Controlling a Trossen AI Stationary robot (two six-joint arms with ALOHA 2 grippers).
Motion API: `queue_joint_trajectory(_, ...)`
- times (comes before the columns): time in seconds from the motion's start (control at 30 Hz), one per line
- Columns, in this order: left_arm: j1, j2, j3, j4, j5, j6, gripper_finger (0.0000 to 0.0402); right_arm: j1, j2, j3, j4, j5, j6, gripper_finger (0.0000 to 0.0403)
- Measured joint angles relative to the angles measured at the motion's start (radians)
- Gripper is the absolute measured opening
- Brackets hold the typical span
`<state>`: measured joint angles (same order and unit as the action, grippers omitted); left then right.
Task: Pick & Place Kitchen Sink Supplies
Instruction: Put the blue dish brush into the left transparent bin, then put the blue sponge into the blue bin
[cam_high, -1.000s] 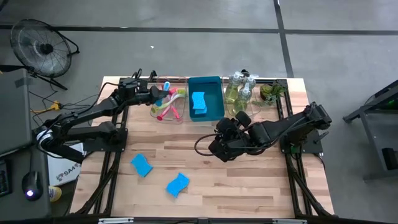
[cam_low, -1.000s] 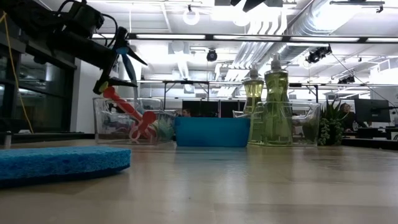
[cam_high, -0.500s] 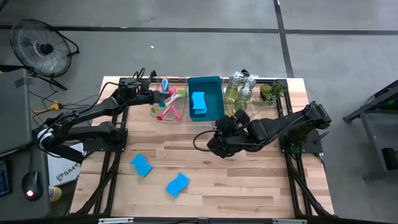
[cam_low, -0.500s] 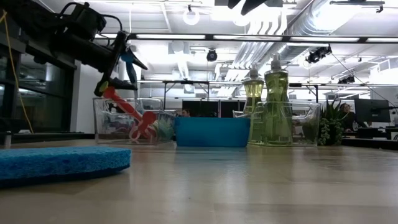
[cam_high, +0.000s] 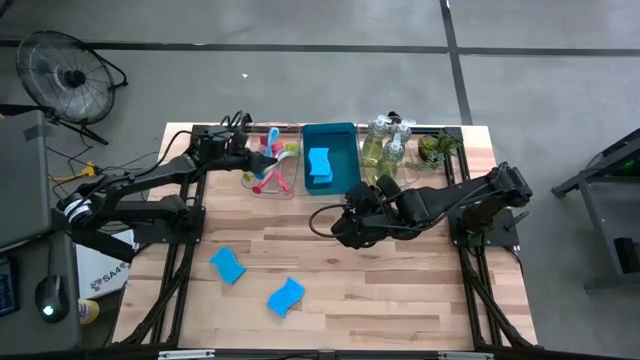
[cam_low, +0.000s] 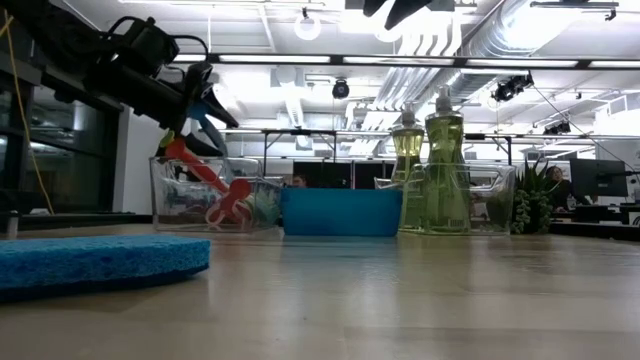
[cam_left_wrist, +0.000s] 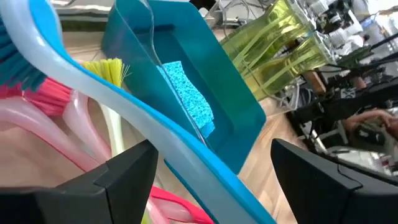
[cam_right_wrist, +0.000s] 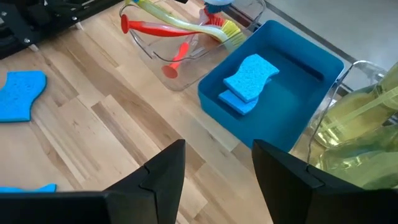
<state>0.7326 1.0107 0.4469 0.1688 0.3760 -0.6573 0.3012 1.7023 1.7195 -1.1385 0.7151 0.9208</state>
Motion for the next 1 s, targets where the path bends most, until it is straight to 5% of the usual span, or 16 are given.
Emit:
queue_joint_trajectory(0.47, 0.000, 0.000, 0.151, -0.268, -0.016, 0.346, 0.0308, 0.000, 0.000, 0.000, 0.000, -0.022, 0.022, 0.0181)
queue_joint_trajectory(1.0, 0.000, 0.000, 0.156, -0.412, 0.014, 0.474, 0.0308, 0.000, 0.000, 0.000, 0.000, -0.031, 0.051, 0.0181)
